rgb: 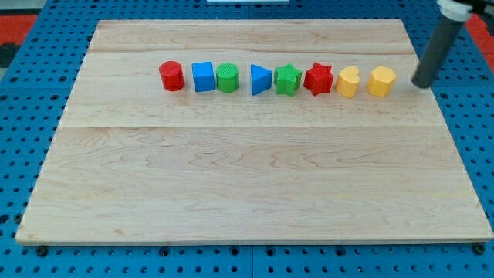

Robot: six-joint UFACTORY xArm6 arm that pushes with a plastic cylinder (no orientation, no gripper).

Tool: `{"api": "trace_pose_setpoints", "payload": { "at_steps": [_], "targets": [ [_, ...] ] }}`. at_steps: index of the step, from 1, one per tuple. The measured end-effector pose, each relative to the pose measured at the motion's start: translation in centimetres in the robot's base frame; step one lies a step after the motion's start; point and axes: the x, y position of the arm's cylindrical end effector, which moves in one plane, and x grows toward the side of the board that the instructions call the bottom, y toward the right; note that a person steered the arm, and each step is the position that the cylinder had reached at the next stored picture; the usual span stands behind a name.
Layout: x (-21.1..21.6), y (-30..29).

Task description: Place the red star and green star in a vertical line

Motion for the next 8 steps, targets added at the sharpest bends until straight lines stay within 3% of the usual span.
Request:
{"api": "trace_pose_setpoints", "payload": {
  "at_steps": [1, 2, 8],
  "targets": [
    [2.6, -3.3],
    [0.7, -2.8],
    [0.5, -3.1]
  ]
}}
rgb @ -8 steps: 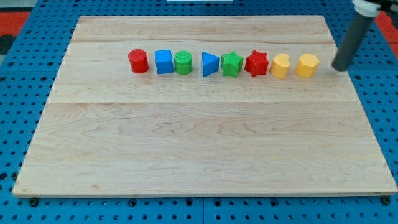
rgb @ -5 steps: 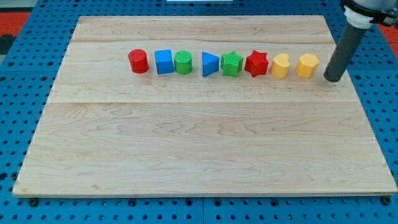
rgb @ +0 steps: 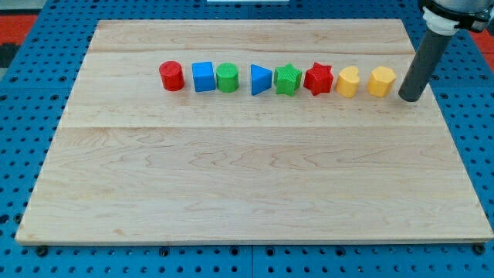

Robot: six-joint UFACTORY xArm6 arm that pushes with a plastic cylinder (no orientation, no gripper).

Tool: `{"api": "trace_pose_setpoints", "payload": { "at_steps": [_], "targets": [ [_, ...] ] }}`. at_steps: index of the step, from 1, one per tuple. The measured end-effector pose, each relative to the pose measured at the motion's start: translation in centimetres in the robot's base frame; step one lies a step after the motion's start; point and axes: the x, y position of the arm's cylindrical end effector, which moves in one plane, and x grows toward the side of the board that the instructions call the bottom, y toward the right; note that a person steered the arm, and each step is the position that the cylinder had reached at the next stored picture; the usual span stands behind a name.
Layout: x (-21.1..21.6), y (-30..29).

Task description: Place the red star and green star in a vertical line

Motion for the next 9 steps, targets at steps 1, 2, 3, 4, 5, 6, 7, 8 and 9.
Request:
{"api": "trace_pose_setpoints", "payload": {
  "at_steps": [1, 2, 3, 4, 5, 6, 7, 8, 9],
  "targets": [
    [0.0, 0.0],
    [-0.2, 0.0],
    [0.1, -0.2],
    [-0.5, 0.2],
    [-2.5, 1.2],
    [-2.6, 2.1],
    [-2.7, 2.3],
    [2.0, 0.8],
    [1.9, -8.2]
  ]
}}
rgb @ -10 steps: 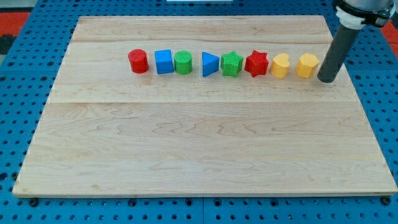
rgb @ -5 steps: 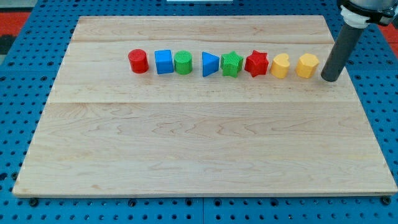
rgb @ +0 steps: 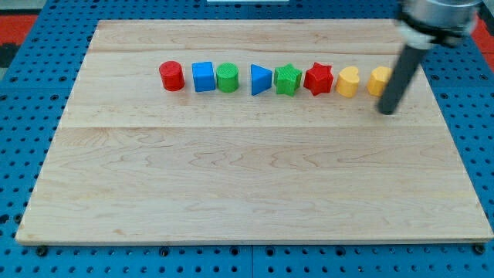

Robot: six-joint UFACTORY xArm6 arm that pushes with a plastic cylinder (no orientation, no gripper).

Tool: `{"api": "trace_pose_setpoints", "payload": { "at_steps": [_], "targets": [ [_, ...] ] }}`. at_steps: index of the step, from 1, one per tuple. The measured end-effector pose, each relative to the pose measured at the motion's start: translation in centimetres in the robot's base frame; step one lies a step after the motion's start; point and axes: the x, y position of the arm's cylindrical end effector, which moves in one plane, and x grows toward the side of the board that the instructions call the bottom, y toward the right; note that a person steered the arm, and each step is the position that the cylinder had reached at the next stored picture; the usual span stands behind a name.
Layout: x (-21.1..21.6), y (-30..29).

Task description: Place the red star and green star in a vertical line

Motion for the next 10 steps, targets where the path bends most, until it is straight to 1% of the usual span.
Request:
{"api": "trace_pose_setpoints", "payload": {
  "at_steps": [1, 2, 3, 4, 5, 6, 7, 8, 9, 10],
  "targets": [
    [-4.7, -2.7],
    [-4.8, -3.4],
    [-5.2, -7.9],
    [-5.2, -10.0],
    [-5.2, -10.0],
    [-7.5, -9.7],
    [-9.1, -11.2],
    [-8.5, -14.9],
    [-8.2, -17.1],
    [-8.1, -17.1]
  ]
}}
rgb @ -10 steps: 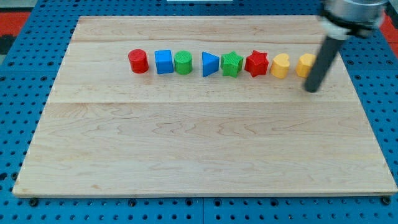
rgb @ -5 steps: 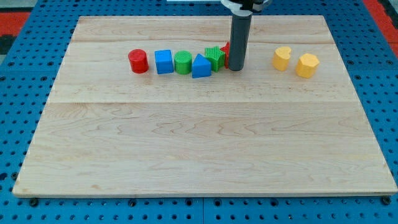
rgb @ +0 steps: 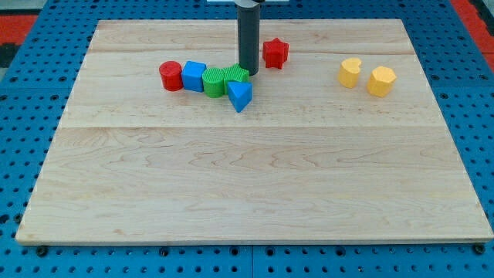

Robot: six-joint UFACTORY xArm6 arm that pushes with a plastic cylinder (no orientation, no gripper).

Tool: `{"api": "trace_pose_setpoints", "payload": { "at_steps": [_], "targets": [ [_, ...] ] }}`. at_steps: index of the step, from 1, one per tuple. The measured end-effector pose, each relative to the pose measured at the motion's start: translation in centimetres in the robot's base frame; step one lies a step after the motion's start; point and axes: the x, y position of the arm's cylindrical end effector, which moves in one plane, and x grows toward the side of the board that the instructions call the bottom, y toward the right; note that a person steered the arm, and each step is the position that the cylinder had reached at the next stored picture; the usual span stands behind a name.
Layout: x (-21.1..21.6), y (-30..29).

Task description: Place the red star and green star in a vertical line

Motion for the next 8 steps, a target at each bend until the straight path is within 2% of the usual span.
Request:
{"api": "trace_pose_setpoints", "payload": {
  "at_steps": [1, 2, 3, 4, 5, 7, 8],
  "targets": [
    [-1.7, -0.3],
    [-1.6, -4.0],
    [3.7, -4.6],
    [4.3, -3.9],
    [3.5, 0.9],
    [2.6, 6.8],
    [2.6, 6.8]
  ]
}}
